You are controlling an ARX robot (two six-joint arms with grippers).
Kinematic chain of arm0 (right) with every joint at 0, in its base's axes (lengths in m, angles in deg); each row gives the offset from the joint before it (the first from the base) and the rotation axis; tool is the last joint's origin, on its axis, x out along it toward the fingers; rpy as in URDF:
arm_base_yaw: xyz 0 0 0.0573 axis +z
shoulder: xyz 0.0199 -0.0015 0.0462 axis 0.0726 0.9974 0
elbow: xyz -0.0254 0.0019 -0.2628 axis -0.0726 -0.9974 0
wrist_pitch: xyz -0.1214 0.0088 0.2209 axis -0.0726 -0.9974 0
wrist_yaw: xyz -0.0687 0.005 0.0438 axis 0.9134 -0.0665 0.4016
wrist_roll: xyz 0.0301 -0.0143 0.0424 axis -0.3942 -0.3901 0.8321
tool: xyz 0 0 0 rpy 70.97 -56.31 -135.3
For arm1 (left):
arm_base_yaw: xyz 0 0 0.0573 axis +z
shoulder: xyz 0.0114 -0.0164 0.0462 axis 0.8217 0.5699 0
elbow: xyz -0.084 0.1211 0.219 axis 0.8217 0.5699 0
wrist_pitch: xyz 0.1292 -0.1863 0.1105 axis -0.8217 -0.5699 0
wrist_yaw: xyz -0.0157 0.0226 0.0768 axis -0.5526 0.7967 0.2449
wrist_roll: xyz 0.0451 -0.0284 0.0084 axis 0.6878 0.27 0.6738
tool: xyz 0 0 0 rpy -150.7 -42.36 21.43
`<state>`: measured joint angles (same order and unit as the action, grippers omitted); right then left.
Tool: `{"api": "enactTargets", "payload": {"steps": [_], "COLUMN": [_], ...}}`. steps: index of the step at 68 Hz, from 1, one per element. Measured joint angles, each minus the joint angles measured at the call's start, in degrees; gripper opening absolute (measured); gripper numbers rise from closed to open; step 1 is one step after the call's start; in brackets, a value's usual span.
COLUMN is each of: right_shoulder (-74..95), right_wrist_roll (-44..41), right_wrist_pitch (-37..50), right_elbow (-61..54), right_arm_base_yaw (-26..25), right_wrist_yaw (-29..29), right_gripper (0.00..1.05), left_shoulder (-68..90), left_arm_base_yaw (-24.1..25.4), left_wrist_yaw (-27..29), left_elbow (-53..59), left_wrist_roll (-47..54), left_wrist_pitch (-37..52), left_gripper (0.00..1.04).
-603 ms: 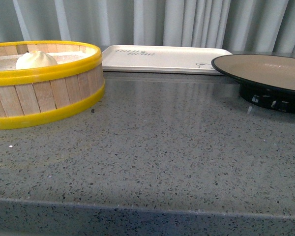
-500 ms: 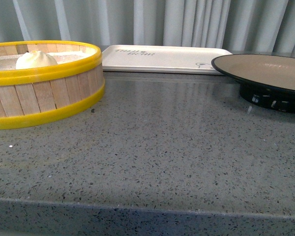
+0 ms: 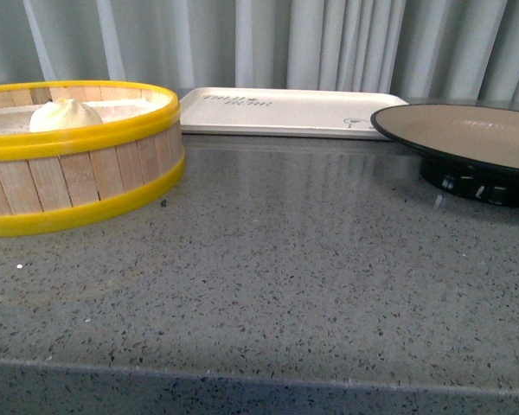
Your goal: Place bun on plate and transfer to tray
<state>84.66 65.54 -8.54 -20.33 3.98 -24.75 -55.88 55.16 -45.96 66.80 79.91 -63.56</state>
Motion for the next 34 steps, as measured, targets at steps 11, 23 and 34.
{"api": "enactTargets", "payload": {"steps": [11, 23, 34], "right_shoulder": [0.00, 0.00, 0.00], "right_wrist_roll": [0.00, 0.00, -0.02], "right_wrist_pitch": [0.00, 0.00, 0.00], "right_elbow": [0.00, 0.00, 0.00], "right_arm_base_yaw": [0.00, 0.00, 0.00], "right_wrist_yaw": [0.00, 0.00, -0.04], "right_gripper": [0.96, 0.96, 0.96], "left_shoulder": [0.00, 3.37, 17.92], "left_arm_base_yaw": [0.00, -1.90, -7.02], "left_wrist_yaw": [0.00, 4.52, 9.27], "left_elbow": [0.00, -2.29, -9.46], "left_wrist_roll": [0.00, -4.09, -12.22], "left_wrist_pitch": [0.00, -6.84, -7.37], "left_gripper": [0.98, 0.98, 0.98]}}
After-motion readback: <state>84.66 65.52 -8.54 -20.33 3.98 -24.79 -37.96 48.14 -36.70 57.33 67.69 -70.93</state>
